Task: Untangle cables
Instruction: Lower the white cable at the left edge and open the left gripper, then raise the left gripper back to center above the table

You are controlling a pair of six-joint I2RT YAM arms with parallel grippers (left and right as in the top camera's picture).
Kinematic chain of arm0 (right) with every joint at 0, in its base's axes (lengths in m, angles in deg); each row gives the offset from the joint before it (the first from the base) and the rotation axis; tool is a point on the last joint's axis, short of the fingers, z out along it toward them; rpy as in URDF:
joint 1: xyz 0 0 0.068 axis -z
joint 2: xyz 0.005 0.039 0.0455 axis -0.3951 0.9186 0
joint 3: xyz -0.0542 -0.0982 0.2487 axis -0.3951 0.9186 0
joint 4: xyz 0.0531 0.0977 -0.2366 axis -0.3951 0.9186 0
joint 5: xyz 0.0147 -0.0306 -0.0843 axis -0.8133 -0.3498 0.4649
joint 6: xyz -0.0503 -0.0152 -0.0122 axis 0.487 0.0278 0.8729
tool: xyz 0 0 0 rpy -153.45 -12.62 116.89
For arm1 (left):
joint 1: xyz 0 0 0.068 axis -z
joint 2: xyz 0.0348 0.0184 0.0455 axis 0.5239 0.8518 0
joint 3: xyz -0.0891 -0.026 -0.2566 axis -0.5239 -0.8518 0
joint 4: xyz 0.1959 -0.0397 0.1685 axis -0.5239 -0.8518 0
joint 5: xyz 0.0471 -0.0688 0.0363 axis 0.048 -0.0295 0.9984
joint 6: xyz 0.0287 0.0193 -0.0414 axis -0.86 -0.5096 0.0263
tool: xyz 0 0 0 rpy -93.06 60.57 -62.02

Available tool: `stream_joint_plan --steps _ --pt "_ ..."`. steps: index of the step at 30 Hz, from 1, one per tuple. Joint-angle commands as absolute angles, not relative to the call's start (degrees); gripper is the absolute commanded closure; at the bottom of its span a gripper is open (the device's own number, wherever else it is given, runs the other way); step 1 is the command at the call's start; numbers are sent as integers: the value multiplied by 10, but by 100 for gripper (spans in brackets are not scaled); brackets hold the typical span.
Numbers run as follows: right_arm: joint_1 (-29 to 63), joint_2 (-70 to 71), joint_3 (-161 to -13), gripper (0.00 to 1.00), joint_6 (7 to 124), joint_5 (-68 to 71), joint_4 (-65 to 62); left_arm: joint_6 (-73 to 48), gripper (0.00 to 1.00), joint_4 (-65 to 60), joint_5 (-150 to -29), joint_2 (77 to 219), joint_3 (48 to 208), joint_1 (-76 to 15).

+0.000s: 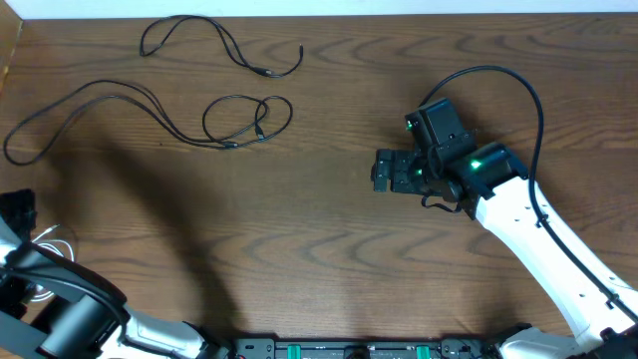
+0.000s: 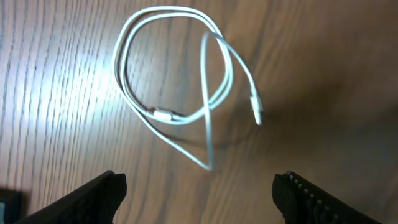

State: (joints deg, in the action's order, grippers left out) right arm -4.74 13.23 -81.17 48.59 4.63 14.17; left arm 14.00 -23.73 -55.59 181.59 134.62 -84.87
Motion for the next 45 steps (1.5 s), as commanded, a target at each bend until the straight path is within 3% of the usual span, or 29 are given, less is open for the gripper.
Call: stream_joint_plan --steps 1,3,6,10,11,12,23,32,39,45 --pt "-46 133 -808 1 489 45 150 140 19 -236 -536 1851 1337 -858" --pt "-46 133 -808 1 489 45 155 140 21 -233 -535 1873 1337 -863" --pt "-46 133 -808 1 489 45 155 140 35 -231 -529 1899 1337 -871" --pt "-46 133 -808 1 489 45 155 134 81 -231 -506 1929 1337 -886" --pt "-46 133 -808 1 489 45 155 134 91 -230 -506 1930 1337 -888" --pt "-46 133 -808 1 489 45 155 132 92 -227 -508 1931 1337 -891" --pt "-46 133 -808 1 489 45 140 -50 92 -194 -685 1930 1337 -854" --pt "-46 133 -808 1 489 45 142 -70 93 -197 -723 1916 1338 -796" --pt "-46 133 -808 1 489 45 141 -70 93 -164 -732 1820 1341 -762" --pt "-46 133 -808 1 489 45 139 -66 93 -107 -851 1767 1342 -750"
